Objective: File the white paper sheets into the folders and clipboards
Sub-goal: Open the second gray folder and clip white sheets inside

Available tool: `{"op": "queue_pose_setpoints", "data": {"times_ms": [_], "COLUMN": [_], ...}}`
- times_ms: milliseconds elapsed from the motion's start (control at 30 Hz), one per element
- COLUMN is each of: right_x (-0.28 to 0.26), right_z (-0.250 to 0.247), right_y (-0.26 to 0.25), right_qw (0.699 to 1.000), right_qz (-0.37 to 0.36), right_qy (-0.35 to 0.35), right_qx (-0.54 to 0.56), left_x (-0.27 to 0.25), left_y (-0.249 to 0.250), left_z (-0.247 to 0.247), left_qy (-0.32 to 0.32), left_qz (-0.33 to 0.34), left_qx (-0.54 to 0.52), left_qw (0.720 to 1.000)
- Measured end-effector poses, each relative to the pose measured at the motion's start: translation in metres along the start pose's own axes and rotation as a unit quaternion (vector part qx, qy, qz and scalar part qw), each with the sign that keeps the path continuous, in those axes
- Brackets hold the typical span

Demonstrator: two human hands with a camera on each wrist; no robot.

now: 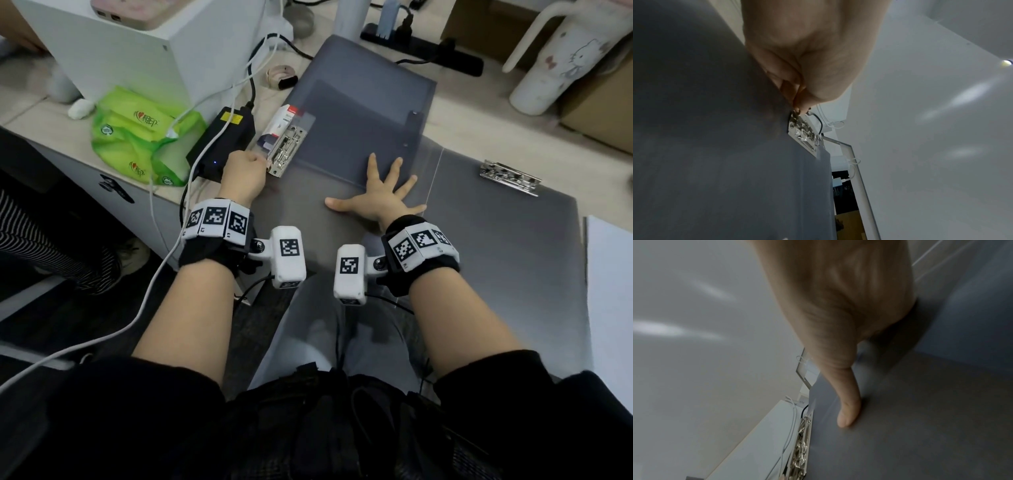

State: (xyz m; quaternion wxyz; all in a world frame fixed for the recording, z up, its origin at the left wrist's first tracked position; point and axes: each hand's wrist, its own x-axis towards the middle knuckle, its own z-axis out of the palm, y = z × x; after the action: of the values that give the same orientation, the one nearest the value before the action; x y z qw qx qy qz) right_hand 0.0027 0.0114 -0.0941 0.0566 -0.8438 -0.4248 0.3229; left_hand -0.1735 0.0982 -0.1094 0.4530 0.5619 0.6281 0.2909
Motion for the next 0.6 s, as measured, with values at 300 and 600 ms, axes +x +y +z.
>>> {"op": "queue_pose_setpoints", "data": {"times_ms": [300,600], "right_x": [-0.002,-0.003], "right_z": [0.0,0.0], "right_y": [-0.002,-0.003], "right_qw": [1.0,1.0], "right_qz": [0.005,0.009], "right_qy": [-0.009,-0.012], "right_qx": [-0.005,-0.011], "left_x": [0.006,0.0], "left_y": [-0.008,0.015], "left_z": [0.002,0.006], "left_qy": [0.038,0.062], "left_qz": [-0.002,0.06], "left_qx": [-0.047,-0.007], "left_qw": [0.998,0.996]}}
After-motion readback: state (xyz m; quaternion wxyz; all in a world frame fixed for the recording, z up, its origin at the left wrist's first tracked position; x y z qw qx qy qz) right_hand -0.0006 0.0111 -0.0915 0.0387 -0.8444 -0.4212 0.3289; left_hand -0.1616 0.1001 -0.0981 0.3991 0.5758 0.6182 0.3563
